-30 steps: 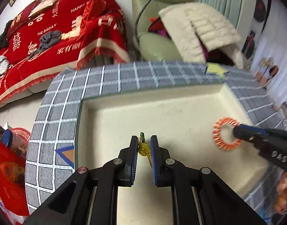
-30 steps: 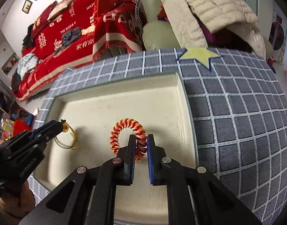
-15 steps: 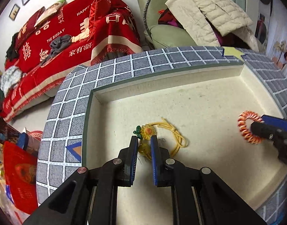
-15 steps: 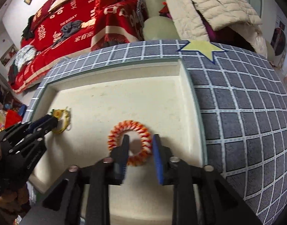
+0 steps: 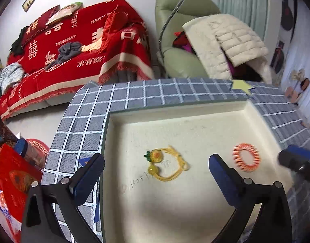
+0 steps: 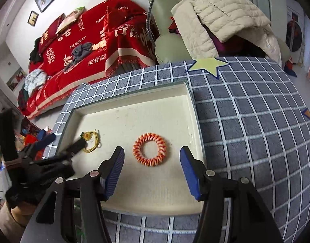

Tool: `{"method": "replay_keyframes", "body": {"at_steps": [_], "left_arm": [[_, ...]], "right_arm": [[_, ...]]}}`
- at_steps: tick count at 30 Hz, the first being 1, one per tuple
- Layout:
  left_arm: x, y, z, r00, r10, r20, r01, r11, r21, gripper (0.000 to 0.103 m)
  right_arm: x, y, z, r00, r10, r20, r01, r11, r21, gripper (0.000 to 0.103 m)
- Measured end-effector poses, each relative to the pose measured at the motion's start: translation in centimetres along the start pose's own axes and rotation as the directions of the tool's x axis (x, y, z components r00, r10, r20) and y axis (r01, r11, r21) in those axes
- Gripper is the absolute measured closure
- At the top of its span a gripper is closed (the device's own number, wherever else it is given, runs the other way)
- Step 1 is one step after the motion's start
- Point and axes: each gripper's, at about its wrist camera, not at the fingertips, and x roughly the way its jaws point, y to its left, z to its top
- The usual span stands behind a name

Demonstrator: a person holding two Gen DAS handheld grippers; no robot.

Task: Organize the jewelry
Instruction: 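Move the left tool to the beige tassel while the right tool reaches the black hair clip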

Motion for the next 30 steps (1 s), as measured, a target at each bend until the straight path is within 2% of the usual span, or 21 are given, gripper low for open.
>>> {"method": "replay_keyframes", "body": {"at_steps": [5,6,9,14,19,23,28,30], "left_arm": [[-3.5,0.4,-0.4,0.999,0.0,0.05,0.0,1.0,-0.006,0.0],[-4.2,0.6,-0.8,0.999,-0.001,0.054,0.001,1.0,-0.005,0.0],[-6.0,1.1,-2.2,0.999,-0.024,0.046,0.024,1.0,-0.002,0.0],[-8.5,1.8,-5.5,0.998,-0.06,0.029,0.061,0.998,-0.024,0.0],[-10.8,2.2,-9.3,0.999,-0.042,-0.001,0.042,0.998,-0.039,0.0],[-12.2,2.6,-12.3,1.0,0.027,-0.002,-0.027,0.998,-0.049,0.0],[-13.3,3.7,-15.6,0.998,0.053,-0.027,-0.056,0.994,-0.093,0.0],[-13.4,4.2,-16.6,0.998,0.041,-0.048,-0.046,0.992,-0.118,0.0]], "right_arm": [[-2.2,-0.1,-1.8,0.999,0.048,0.01,-0.048,0.999,0.021,0.027],[-3.1,-0.1,-2.3,0.998,0.064,0.026,-0.065,0.997,0.029,0.017],[-4.9,-0.1,-3.4,0.993,0.1,0.054,-0.103,0.994,0.043,0.01],[-8.4,0.5,-5.7,0.982,0.124,0.14,-0.129,0.991,0.026,0.009],[-11.3,0.9,-8.2,0.973,0.123,0.197,-0.129,0.991,0.019,0.009],[-12.8,0.9,-10.4,0.973,0.127,0.192,-0.135,0.99,0.031,0.009],[-13.9,0.7,-12.7,0.984,0.074,0.164,-0.079,0.997,0.024,0.009],[-14.1,0.4,-13.6,0.987,0.045,0.155,-0.049,0.999,0.019,0.009]]}}
